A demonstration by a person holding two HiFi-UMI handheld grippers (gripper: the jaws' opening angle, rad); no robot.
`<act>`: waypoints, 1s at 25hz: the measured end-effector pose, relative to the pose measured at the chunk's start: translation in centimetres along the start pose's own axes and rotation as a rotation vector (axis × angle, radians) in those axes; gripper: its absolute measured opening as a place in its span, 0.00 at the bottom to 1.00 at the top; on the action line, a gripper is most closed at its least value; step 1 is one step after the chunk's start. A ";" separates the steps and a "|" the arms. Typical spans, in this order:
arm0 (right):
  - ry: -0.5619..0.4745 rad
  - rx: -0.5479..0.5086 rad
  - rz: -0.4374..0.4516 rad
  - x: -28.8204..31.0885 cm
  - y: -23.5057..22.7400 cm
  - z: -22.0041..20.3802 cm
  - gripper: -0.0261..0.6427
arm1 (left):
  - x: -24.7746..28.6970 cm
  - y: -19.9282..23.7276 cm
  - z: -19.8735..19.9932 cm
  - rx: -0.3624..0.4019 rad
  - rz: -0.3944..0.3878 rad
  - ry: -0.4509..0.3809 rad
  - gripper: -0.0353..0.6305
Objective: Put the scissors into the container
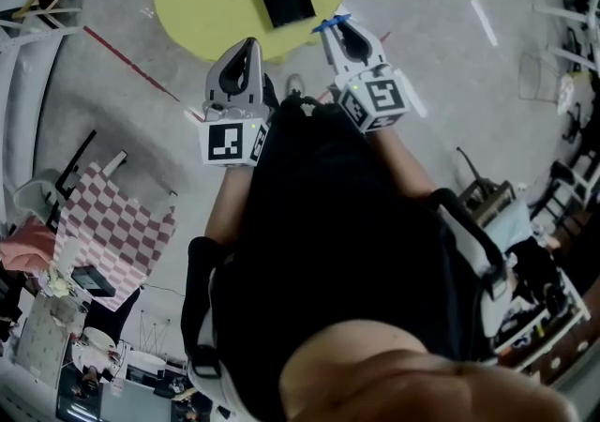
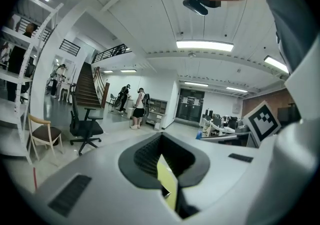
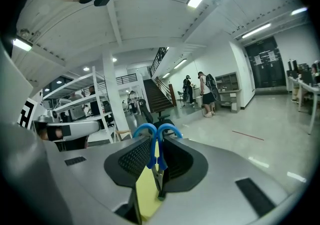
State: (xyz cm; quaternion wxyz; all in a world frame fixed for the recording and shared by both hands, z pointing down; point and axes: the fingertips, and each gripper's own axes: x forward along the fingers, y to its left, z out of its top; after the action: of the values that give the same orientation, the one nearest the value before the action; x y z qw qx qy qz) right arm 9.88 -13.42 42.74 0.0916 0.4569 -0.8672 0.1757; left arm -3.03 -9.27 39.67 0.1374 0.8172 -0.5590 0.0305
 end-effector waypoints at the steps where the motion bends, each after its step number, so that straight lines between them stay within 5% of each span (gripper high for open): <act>1: 0.008 0.000 -0.007 0.5 -0.2 -0.3 0.16 | 0.4 0.4 0.0 -0.005 -0.005 0.002 0.05; 25: 0.258 0.007 -0.119 11.3 -4.5 -11.5 0.16 | 6.6 7.1 -0.5 -0.075 -0.064 0.035 0.05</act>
State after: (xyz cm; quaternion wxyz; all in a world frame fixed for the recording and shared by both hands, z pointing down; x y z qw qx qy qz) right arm 7.22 -19.90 57.92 0.2110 0.4814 -0.8189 0.2303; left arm -7.05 -17.48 42.82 0.1784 0.8282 -0.5309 0.0196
